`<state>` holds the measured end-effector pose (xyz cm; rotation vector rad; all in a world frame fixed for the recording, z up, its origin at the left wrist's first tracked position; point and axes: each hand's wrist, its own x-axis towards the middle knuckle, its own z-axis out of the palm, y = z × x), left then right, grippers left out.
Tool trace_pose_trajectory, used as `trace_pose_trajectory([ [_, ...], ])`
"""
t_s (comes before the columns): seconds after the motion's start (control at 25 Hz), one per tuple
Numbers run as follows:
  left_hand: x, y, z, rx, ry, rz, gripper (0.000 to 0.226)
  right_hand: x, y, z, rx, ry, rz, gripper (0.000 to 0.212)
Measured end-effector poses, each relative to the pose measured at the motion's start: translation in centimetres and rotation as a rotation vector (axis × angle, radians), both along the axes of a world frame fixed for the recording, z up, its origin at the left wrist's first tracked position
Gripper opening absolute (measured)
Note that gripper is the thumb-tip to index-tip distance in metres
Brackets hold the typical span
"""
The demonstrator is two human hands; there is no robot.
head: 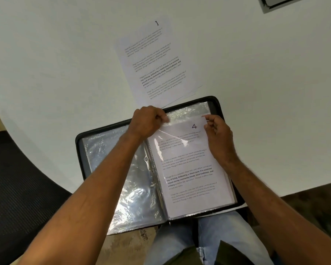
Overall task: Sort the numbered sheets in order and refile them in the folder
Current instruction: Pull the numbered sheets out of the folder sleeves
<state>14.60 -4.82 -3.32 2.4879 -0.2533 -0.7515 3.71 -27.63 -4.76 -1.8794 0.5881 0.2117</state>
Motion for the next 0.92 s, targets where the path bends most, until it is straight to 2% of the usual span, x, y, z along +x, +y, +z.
trace_pose_trajectory([
  [0.2,2.1,-0.4,-0.4,0.043,0.143,-0.170,0.019,0.3,0.2,-0.1,0.095,0.034,-0.067,0.023],
  [0.32,2.0,-1.1,-0.7,0.037,0.169,-0.195,0.019,0.4,0.3,-0.3,0.144,0.051,-0.091,0.021],
  [0.72,0.9,-2.6,-0.5,0.093,0.055,-0.281,0.017,0.3,0.1,0.7,0.267,0.063,-0.095,0.019],
  [0.92,1.5,-1.6,-0.5,0.024,-0.045,-0.138,0.013,-0.1,-0.3,0.9,0.329,0.116,-0.078,0.025],
])
